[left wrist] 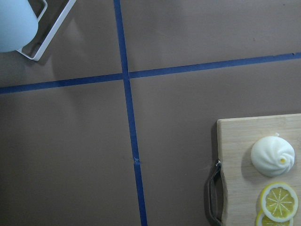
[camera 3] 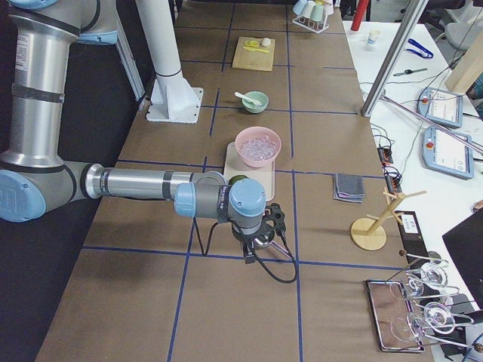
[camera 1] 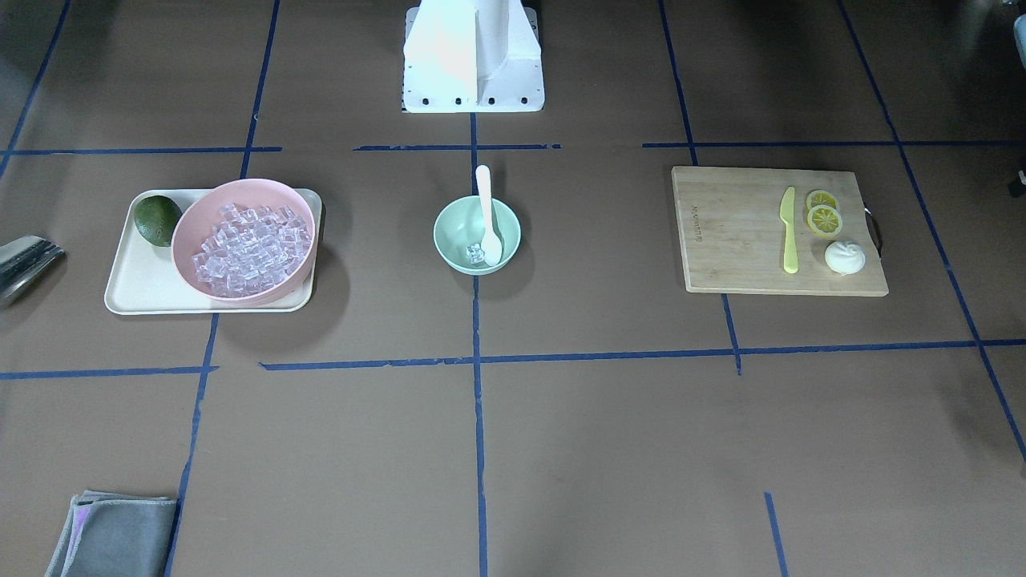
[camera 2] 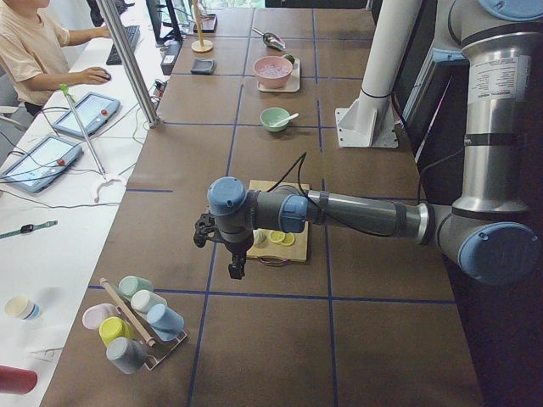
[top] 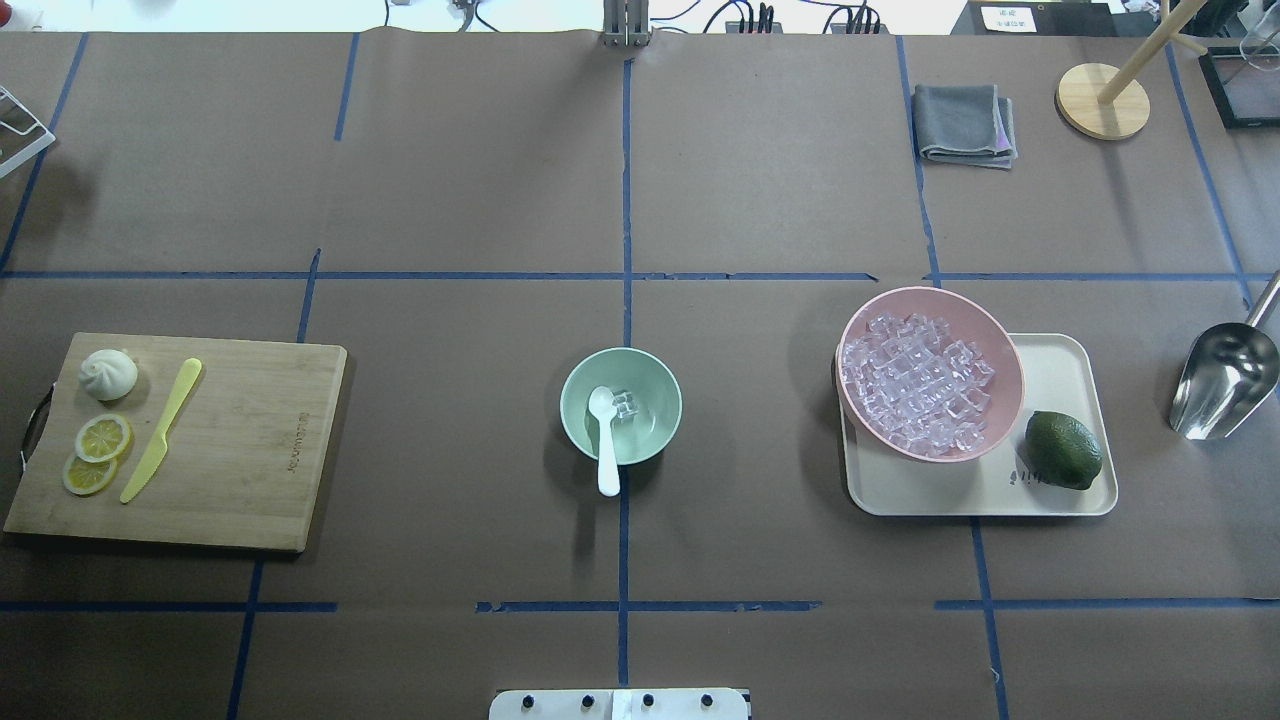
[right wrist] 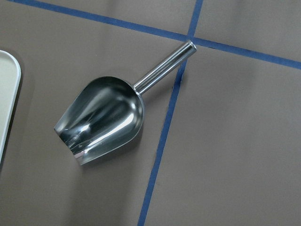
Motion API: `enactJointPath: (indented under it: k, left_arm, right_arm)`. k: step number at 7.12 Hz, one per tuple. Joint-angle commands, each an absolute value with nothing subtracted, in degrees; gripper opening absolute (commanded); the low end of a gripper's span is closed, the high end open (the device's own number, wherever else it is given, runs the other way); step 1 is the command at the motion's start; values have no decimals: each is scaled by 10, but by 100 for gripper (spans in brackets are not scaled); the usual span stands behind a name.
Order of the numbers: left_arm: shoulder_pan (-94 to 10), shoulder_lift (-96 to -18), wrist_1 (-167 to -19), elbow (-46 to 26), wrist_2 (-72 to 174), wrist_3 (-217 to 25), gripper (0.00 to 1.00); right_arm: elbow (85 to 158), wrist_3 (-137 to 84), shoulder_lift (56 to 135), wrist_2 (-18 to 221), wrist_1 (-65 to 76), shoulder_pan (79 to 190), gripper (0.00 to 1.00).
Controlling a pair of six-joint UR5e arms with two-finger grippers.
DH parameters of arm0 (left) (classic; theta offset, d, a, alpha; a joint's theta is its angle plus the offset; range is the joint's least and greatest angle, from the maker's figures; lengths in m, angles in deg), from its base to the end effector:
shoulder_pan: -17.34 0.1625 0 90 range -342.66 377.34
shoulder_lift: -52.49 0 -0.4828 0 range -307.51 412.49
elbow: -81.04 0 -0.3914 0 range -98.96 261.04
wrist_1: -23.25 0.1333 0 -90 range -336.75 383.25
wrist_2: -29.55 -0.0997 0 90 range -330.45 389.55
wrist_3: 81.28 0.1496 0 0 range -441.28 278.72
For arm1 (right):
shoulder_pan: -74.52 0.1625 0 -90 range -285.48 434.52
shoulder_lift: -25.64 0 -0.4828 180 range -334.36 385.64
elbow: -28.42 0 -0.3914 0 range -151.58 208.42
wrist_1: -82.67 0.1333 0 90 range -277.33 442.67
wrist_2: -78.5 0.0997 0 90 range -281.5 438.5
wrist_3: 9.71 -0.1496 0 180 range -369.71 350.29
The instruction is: Put spoon and ice into bowl
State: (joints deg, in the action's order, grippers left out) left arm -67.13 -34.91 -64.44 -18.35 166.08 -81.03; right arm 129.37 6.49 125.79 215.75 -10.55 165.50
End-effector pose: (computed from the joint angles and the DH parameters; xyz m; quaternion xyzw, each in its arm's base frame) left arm 0.0211 -0.4744 0.6933 0.0177 0.3959 0.0617 0.9160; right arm 0.0303 -0.4011 0.7379 0.0407 -0.3991 -0.1129 0.9090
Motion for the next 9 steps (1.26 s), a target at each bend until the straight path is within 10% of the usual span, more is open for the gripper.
enactJointPath:
  k: [1, 9]
  left_arm:
    - [-671, -357, -645, -176, 1662, -796, 100]
    - [-669, -327, -667, -190, 1659, -789, 100]
  right_arm:
    - [1294, 70, 1239, 2158, -138, 1658, 100]
    - [1276, 52, 1248, 2153, -137, 1658, 100]
